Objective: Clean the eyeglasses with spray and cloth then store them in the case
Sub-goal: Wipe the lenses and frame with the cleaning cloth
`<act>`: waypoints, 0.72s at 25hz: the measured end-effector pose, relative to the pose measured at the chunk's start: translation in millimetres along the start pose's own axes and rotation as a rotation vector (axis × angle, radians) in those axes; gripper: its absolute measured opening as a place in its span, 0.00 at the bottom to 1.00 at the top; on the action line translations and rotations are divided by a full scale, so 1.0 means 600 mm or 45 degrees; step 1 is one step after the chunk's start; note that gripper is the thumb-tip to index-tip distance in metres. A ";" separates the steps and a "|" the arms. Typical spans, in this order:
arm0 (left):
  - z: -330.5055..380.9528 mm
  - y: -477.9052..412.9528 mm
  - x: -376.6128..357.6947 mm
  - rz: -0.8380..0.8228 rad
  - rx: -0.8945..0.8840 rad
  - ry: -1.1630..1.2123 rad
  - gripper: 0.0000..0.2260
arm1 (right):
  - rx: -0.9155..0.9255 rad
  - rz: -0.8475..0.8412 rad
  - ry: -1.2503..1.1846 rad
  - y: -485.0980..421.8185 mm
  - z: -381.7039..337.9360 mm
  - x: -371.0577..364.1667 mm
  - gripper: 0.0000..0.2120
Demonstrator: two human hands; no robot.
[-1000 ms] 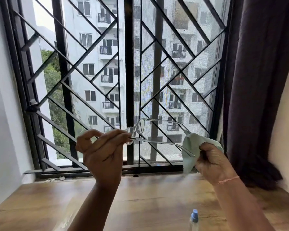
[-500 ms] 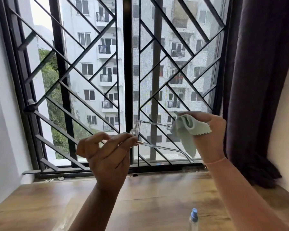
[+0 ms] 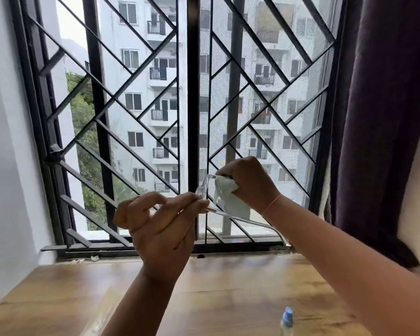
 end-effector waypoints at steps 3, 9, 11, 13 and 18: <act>-0.004 0.002 0.001 0.013 0.016 0.003 0.06 | -0.054 0.001 -0.014 -0.002 0.003 -0.008 0.08; -0.016 0.003 0.005 0.052 0.043 -0.088 0.06 | -0.151 0.048 0.056 0.041 0.026 -0.008 0.09; -0.019 0.006 0.004 0.051 0.051 -0.106 0.07 | -0.148 0.088 0.054 0.059 0.028 -0.002 0.10; -0.021 0.009 0.002 0.052 0.060 -0.096 0.07 | -0.187 0.098 0.047 0.075 0.038 -0.007 0.09; -0.023 0.016 -0.004 0.047 0.052 -0.083 0.09 | -0.295 0.161 0.046 0.108 0.059 -0.021 0.14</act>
Point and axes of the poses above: each hand's wrist, its own y-axis away from the middle knuckle, its own x-axis out of the back of the hand, z = x × y, the point moved 4 cm from there along -y, towards the middle knuckle, and after that the axes turned 9 degrees about -z, right-handed, at the moved point
